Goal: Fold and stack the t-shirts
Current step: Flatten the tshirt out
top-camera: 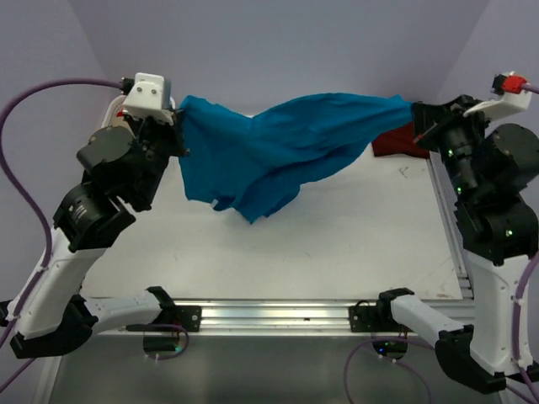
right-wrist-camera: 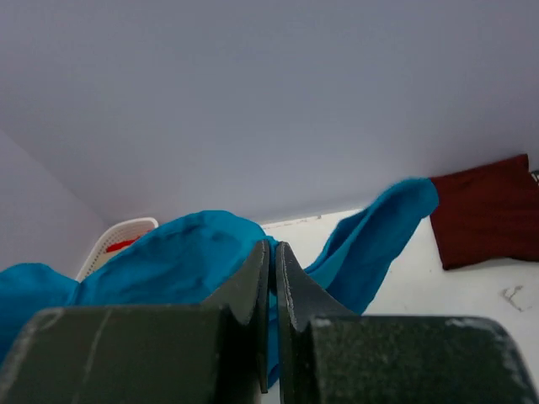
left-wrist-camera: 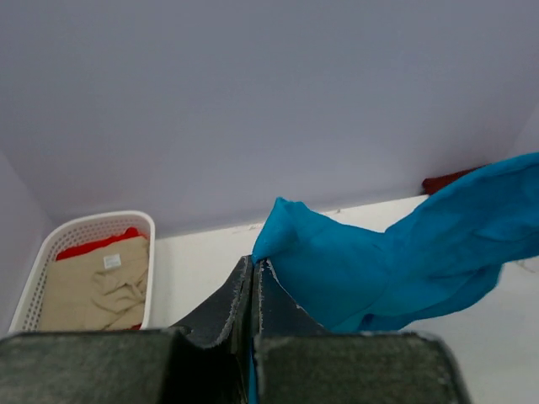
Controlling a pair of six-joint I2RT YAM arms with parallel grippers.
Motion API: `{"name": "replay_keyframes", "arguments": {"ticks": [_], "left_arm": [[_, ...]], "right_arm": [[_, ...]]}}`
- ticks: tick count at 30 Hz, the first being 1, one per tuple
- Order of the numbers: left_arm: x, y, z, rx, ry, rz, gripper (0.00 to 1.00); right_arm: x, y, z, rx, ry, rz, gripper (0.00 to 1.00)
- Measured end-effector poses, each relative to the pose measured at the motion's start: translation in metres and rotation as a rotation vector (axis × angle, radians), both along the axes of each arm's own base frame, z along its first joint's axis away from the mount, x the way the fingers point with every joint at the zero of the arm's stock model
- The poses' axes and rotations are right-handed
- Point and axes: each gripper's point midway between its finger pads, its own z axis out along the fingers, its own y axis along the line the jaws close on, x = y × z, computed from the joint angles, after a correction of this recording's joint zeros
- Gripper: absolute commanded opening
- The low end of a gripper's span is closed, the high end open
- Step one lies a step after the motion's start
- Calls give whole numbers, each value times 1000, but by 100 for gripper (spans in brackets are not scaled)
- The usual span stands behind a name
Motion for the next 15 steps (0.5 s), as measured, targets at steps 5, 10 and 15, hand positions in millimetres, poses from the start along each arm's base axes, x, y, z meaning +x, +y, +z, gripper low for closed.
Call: {"name": "replay_keyframes", "arguments": {"ticks": [5, 10, 15], "left_arm": [[-34, 0, 43, -74, -109, -165, 0], [-78, -2, 73, -119, -215, -368, 0], [-87, -8, 88, -97, -279, -431, 0]], "right_arm": [[-42, 3, 13, -40, -58, 70, 0], [-79, 13, -2, -109, -112, 174, 0], [-95, 5, 14, -136, -181, 148, 0]]}}
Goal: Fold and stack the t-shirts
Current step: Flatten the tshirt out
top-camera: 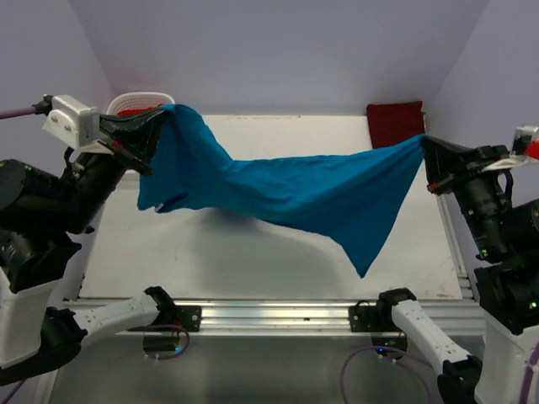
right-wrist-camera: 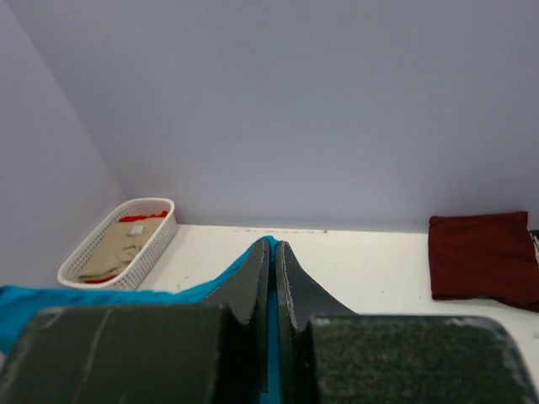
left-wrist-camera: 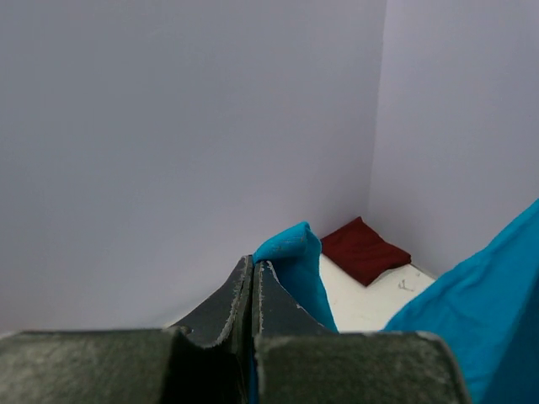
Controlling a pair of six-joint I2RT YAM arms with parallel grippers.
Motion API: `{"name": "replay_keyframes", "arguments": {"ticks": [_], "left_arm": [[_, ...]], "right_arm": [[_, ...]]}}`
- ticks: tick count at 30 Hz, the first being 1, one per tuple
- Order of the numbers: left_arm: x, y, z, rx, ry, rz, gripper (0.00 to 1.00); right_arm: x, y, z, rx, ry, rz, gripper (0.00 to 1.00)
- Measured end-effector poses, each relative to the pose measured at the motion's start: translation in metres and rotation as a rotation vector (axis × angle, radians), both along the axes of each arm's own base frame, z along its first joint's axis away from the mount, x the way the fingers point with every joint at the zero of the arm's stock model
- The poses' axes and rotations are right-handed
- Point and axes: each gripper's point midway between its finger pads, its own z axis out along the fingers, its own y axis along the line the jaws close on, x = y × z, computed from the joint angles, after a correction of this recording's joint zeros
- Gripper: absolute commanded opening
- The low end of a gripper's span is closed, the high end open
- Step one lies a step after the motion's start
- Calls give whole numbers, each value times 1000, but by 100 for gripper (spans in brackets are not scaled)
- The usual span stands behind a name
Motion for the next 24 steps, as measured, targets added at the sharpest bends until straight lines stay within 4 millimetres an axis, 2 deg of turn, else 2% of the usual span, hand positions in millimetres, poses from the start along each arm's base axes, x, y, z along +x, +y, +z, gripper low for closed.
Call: {"name": "replay_keyframes", "arguments": {"ticks": [2, 4, 6, 7, 9, 11, 12, 13, 14, 15, 17, 18, 19, 21, 23, 24], "left_arm": [[18, -15, -7, 26, 7, 17, 0], [45, -35, -23, 71, 40, 43, 0], [79, -62, -46, 136, 88, 62, 0], [96, -72, -58, 160, 113, 71, 0], [149, -90, -93, 222, 191, 72, 0], [220, -83, -140, 249, 314, 118, 0], [255, -67, -163, 252, 380, 164, 0], [278, -55, -180, 257, 424, 194, 0], [305, -39, -202, 256, 476, 232, 0], [324, -22, -222, 253, 524, 262, 0], [334, 4, -247, 253, 601, 301, 0], [333, 11, -248, 250, 613, 310, 0], [329, 14, -239, 238, 600, 311, 0], [312, 12, -208, 206, 542, 286, 0], [276, 7, -166, 169, 448, 241, 0], [248, 6, -143, 145, 392, 211, 0]], "right_arm": [[19, 0, 2, -2, 21, -22, 0], [55, 2, -8, -12, 87, -47, 0], [101, 8, -32, -32, 186, -67, 0], [131, 13, -53, -48, 259, -73, 0], [179, 20, -92, -75, 381, -89, 0], [224, 27, -144, -104, 518, -101, 0], [236, 29, -164, -117, 569, -105, 0], [246, 31, -183, -129, 617, -104, 0], [252, 33, -197, -139, 654, -105, 0], [256, 34, -205, -144, 673, -102, 0], [256, 35, -196, -140, 655, -96, 0], [254, 35, -183, -134, 619, -93, 0], [251, 35, -167, -124, 577, -89, 0], [235, 34, -132, -106, 483, -74, 0], [209, 33, -94, -88, 385, -53, 0], [190, 32, -72, -77, 322, -36, 0]]}}
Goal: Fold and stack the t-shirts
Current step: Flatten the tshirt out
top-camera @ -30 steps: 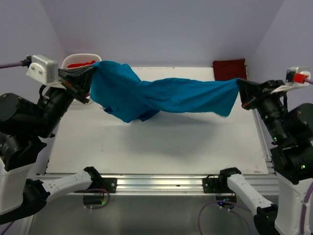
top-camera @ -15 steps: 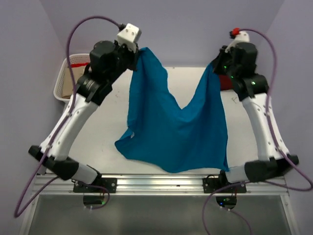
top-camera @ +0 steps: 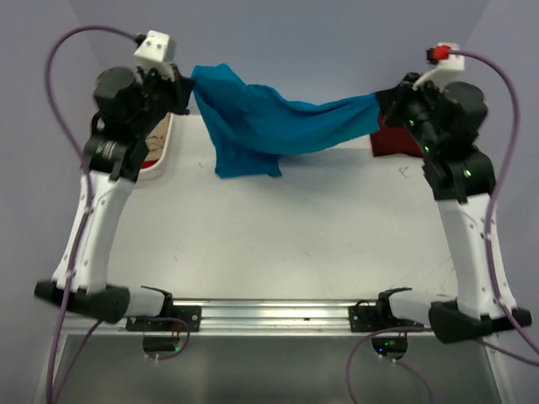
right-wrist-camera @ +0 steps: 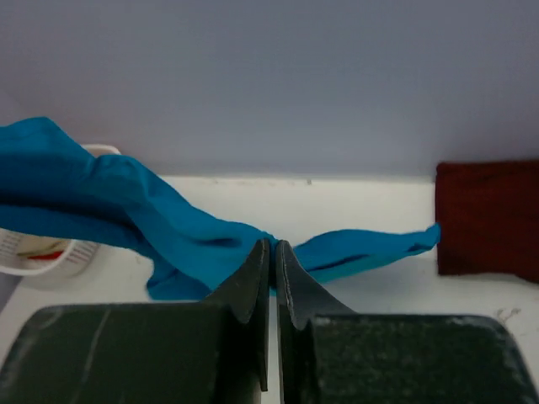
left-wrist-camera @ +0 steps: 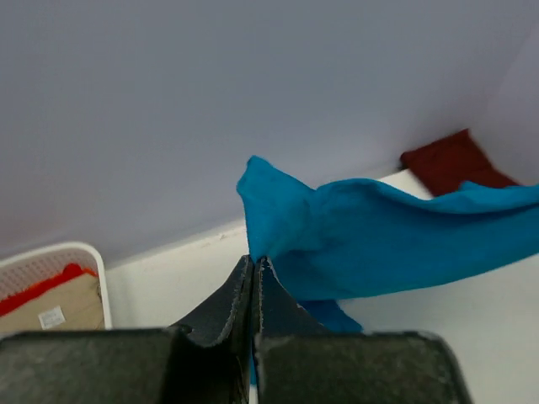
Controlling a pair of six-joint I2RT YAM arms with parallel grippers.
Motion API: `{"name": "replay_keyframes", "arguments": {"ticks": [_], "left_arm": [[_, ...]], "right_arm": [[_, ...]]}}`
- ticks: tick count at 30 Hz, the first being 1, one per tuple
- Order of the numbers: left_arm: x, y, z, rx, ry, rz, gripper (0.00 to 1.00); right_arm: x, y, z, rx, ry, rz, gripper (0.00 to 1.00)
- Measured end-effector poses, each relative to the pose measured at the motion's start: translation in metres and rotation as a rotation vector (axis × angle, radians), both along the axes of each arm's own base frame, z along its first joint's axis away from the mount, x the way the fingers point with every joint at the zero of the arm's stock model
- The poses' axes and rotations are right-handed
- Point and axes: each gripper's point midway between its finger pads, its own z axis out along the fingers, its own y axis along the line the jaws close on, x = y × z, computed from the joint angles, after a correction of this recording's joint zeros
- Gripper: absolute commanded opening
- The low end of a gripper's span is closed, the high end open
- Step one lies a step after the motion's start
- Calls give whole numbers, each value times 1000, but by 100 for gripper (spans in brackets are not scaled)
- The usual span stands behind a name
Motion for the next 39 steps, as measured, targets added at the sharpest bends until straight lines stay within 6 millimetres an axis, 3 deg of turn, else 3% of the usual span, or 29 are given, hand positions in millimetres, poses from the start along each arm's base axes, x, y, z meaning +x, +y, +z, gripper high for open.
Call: {"name": "replay_keyframes", "arguments": {"ticks": [1, 5, 6, 7, 10, 12, 15, 17, 19, 21, 23, 24, 26, 28, 29, 31, 33, 39], "left_arm": [[-27, 1, 19, -20, -47, -21, 0], [-177, 11, 108, -95, -346, -159, 0], [-209, 12, 122, -106, -405, -196, 0], [-259, 15, 143, -125, -500, -254, 0], [-357, 20, 174, -177, -681, -390, 0], [-410, 24, 184, -205, -764, -483, 0], [-437, 27, 189, -223, -818, -523, 0], [-423, 27, 185, -224, -793, -494, 0], [-388, 27, 174, -221, -732, -420, 0], [-333, 28, 160, -213, -642, -307, 0], [-261, 27, 129, -193, -505, -176, 0], [-225, 25, 106, -178, -428, -119, 0], [-155, 22, 39, -131, -239, -5, 0], [-104, 21, -42, -61, -47, 86, 0], [-87, 23, -83, -23, 41, 124, 0], [-71, 28, -158, 50, 192, 184, 0], [-62, 35, -213, 108, 304, 228, 0], [-18, 41, -311, 201, 467, 313, 0]], "right_arm": [[-17, -1, 15, 9, -48, 13, 0], [-121, -9, 69, 40, -262, 92, 0], [-144, -10, 76, 44, -304, 114, 0], [-172, -12, 86, 50, -358, 135, 0], [-250, -17, 114, 60, -520, 196, 0], [-291, -19, 133, 64, -611, 227, 0], [-317, -27, 152, 77, -685, 216, 0], [-307, -33, 149, 89, -664, 165, 0], [-277, -39, 137, 97, -589, 97, 0], [-226, -42, 114, 93, -460, 24, 0], [-170, -40, 80, 78, -319, -32, 0], [-139, -39, 53, 64, -230, -63, 0], [-89, -38, -11, 29, -47, -123, 0], [-47, -39, -96, -23, 170, -185, 0], [-39, -40, -129, -45, 254, -206, 0], [-29, -44, -195, -89, 414, -250, 0], [-25, -47, -237, -120, 517, -280, 0], [22, -45, -320, -181, 666, -331, 0]]}}
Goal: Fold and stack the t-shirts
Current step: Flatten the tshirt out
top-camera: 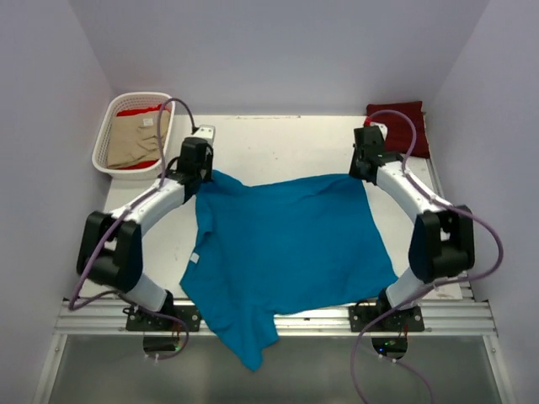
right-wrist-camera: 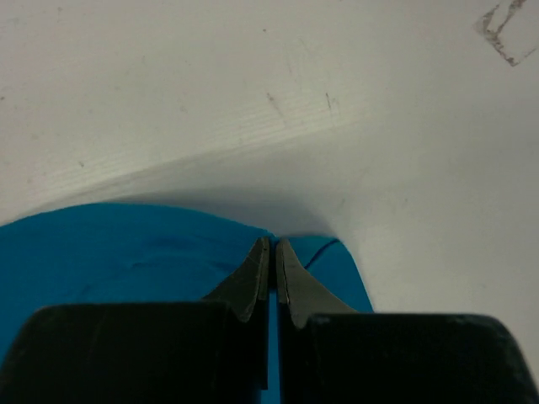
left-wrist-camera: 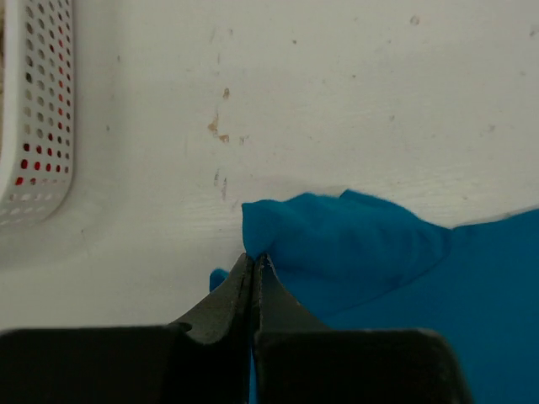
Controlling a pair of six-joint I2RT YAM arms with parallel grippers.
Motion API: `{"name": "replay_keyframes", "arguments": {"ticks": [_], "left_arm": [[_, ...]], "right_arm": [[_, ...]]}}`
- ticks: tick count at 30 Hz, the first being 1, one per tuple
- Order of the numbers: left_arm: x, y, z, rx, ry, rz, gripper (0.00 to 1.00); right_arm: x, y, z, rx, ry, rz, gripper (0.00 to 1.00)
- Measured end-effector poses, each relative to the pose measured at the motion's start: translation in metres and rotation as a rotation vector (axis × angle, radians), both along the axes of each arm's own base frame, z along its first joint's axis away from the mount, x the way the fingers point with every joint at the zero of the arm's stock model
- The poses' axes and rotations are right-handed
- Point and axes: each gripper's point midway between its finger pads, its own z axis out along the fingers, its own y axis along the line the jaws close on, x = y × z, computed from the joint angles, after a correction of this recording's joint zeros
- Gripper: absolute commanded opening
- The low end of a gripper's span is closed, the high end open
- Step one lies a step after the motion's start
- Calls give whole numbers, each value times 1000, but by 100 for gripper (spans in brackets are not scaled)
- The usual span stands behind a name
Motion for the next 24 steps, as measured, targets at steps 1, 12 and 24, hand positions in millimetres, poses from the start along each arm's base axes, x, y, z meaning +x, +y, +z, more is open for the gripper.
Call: {"name": "replay_keyframes", "arguments": {"ticks": [1, 12, 24], "left_arm": [[8, 0, -16, 12, 31, 9, 0], [93, 6, -30, 27, -2, 47, 0], [163, -3, 29, 18, -188, 7, 0]], "right_arm": [[9, 1, -10, -7, 14, -6, 0], [88, 10, -33, -16, -45, -46, 0], [136, 6, 21, -23, -271, -96, 0]]}}
